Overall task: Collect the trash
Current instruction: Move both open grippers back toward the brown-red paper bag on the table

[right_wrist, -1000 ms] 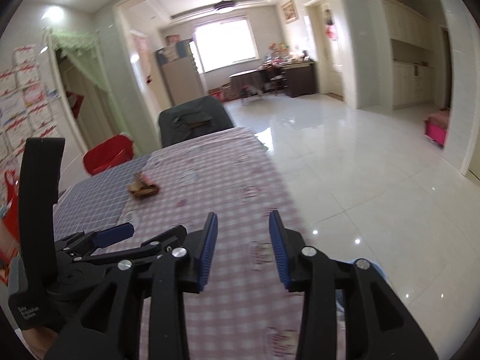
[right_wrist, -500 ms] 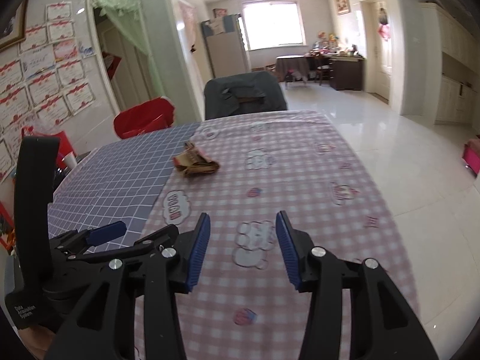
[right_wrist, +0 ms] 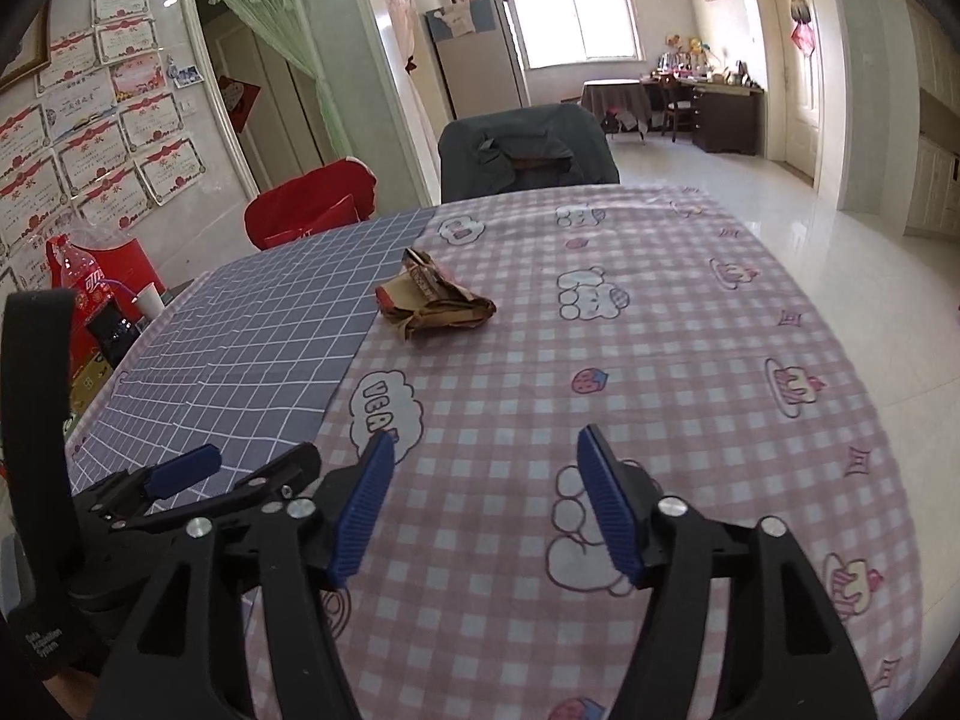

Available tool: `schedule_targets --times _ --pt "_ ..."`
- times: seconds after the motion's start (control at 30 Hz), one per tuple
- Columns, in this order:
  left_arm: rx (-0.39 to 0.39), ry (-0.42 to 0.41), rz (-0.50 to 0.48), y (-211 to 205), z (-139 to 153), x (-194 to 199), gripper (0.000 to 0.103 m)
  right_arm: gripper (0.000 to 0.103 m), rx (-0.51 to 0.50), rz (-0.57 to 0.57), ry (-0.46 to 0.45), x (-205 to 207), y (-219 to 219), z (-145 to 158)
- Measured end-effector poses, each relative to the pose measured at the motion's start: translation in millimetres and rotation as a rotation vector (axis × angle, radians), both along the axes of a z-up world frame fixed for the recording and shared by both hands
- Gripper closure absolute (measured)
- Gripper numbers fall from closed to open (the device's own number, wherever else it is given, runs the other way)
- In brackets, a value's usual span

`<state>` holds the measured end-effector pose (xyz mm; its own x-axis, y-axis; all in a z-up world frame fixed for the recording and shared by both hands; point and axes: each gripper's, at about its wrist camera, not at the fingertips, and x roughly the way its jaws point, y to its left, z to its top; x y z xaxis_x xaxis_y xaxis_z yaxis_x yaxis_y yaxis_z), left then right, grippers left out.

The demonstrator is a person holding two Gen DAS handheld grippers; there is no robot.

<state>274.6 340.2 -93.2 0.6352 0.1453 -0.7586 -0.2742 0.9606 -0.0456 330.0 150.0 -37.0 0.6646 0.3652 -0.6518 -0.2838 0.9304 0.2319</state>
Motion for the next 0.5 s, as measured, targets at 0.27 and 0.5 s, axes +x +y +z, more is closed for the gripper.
schedule_targets --times 0.27,0.5 --pt "0.093 -0.030 0.060 2.6 0.0 10.5 0.021 0.034 -0.035 0.004 -0.022 15.2 10.6 -3.9" --pt "0.142 -0.031 0.066 3.4 -0.2 24.7 0.021 0.034 -0.058 0.004 -0.034 29.6 11.5 -5.6"
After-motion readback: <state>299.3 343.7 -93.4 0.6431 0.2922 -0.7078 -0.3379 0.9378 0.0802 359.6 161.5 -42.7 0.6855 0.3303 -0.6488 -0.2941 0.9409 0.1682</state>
